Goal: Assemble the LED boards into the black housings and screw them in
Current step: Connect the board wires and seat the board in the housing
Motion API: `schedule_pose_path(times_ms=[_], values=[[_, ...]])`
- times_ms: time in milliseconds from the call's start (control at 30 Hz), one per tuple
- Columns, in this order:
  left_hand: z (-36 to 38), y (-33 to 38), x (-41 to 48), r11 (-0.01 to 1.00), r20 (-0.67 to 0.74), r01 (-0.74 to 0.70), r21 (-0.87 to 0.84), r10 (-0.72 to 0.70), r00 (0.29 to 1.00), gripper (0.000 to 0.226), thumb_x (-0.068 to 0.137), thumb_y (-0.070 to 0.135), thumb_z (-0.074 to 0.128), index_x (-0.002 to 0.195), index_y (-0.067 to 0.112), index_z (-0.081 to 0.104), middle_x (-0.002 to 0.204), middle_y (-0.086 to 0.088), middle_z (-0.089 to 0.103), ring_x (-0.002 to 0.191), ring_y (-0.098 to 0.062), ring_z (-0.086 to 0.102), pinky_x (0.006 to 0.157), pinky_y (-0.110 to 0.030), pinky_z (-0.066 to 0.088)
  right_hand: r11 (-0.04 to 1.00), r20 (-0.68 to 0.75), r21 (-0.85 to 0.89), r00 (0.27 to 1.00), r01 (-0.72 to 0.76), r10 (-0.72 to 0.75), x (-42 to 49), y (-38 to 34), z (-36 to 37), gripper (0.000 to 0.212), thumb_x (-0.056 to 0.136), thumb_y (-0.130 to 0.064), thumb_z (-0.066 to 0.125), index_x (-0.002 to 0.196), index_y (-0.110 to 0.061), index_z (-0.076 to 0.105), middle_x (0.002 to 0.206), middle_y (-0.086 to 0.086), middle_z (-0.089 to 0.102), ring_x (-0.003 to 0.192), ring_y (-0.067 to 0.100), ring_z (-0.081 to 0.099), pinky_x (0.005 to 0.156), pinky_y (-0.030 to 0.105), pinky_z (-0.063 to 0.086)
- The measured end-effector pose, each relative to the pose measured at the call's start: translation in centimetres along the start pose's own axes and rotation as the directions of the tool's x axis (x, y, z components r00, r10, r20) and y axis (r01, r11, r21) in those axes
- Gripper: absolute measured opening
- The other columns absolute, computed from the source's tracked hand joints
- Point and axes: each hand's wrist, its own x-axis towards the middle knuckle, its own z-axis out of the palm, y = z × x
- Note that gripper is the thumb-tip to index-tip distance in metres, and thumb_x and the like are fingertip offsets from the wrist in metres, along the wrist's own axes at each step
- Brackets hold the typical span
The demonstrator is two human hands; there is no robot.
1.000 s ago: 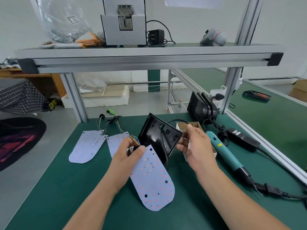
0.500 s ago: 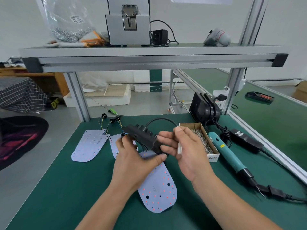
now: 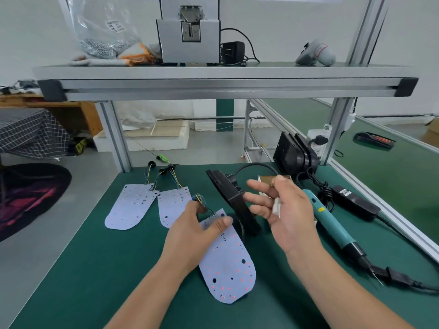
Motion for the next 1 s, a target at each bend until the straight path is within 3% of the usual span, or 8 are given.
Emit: schedule_pose_path(times_ms=[167,333,433,533,700,800,867,1000], values=[[-0.2,1.4,-0.5,0.996,-0.046,-0.069,0.060,0.072,0.996,0.120,0.051,0.093,0.076,0.146,0.040,0.027,0.151,0.023,0.041,0.133,-0.004,0.045,0.096,-0.032,0.042,0.998,0.060,-0.055,0.998,0.025,-0.022,-0.3,0.0,0.1,0.020,0.113,-0.026,0.047,0.116,-0.007,0.052,0.109,0.024,0.077,0.086,0.043,0.078,0.050,0.031,0.060],[-0.5,1.7,-0.8,0.969,-0.100,-0.102,0.225,0.127,0.987,0.116,0.052,0.092,0.073,0.141,0.030,0.032,0.158,0.007,0.034,0.145,-0.020,0.042,0.104,-0.042,0.048,0.990,0.123,-0.118,0.990,0.080,-0.066,-0.2,-0.4,-0.2,0.021,0.114,-0.028,0.045,0.114,-0.008,0.050,0.111,0.024,0.077,0.081,0.042,0.078,0.047,0.031,0.057],[-0.6,1.9,-0.8,0.971,-0.077,-0.107,0.214,0.126,0.989,0.107,0.050,0.096,0.068,0.130,0.036,0.030,0.153,0.009,0.036,0.138,-0.023,0.047,0.091,-0.042,0.049,0.983,0.183,-0.130,0.978,0.128,-0.103,-0.1,-0.8,-0.8,0.026,0.113,-0.032,0.045,0.114,-0.006,0.049,0.112,0.025,0.076,0.078,0.040,0.077,0.047,0.031,0.056],[-0.7,1.6,-0.8,0.957,-0.046,-0.134,0.259,0.150,0.988,0.125,0.050,0.106,0.054,0.147,0.033,0.023,0.162,0.009,0.033,0.147,-0.022,0.041,0.103,-0.044,0.049,0.979,0.210,-0.143,0.971,0.146,-0.114,0.1,-0.8,-1.1,0.038,0.113,-0.033,0.043,0.115,0.005,0.044,0.111,0.026,0.076,0.077,0.040,0.077,0.047,0.031,0.056],[-0.9,1.8,-0.6,0.928,0.038,-0.141,0.344,0.137,0.990,0.153,0.046,0.117,0.029,0.166,0.035,-0.018,0.178,0.001,-0.011,0.163,-0.017,-0.016,0.133,-0.042,0.004,0.981,0.210,-0.138,0.972,0.139,-0.109,0.1,-0.5,-1.3,0.044,0.112,-0.034,0.043,0.120,0.009,0.041,0.111,0.026,0.076,0.076,0.038,0.077,0.047,0.031,0.056],[-1.1,1.6,-0.7,0.937,0.070,-0.254,0.238,0.244,0.967,0.140,0.051,0.110,0.051,0.157,0.055,-0.022,0.172,0.023,-0.024,0.153,0.004,-0.032,0.130,-0.035,-0.007,0.983,0.219,-0.133,0.971,0.123,-0.092,0.0,-0.3,-1.0,0.040,0.112,-0.034,0.042,0.118,0.005,0.043,0.111,0.027,0.076,0.078,0.039,0.077,0.047,0.031,0.056],[-1.1,1.6,-0.8,0.954,0.115,-0.294,0.053,0.287,0.951,0.137,0.052,0.098,0.073,0.147,0.071,-0.021,0.165,0.042,-0.017,0.152,0.015,-0.023,0.128,-0.032,0.002,0.986,0.239,-0.123,0.967,0.117,-0.085,-0.1,-0.2,-0.9,0.033,0.111,-0.035,0.043,0.117,-0.002,0.046,0.111,0.027,0.075,0.077,0.039,0.077,0.047,0.031,0.055],[-0.8,1.5,-0.9,0.948,0.111,-0.232,-0.217,0.260,0.959,0.131,0.054,0.080,0.091,0.155,0.067,0.009,0.163,0.038,0.022,0.152,0.015,0.017,0.124,-0.032,0.026,0.985,0.296,-0.107,0.950,0.136,-0.099,-0.5,-0.5,-0.9,0.027,0.108,-0.038,0.046,0.113,-0.012,0.047,0.115,0.028,0.074,0.076,0.038,0.077,0.048,0.030,0.056]])
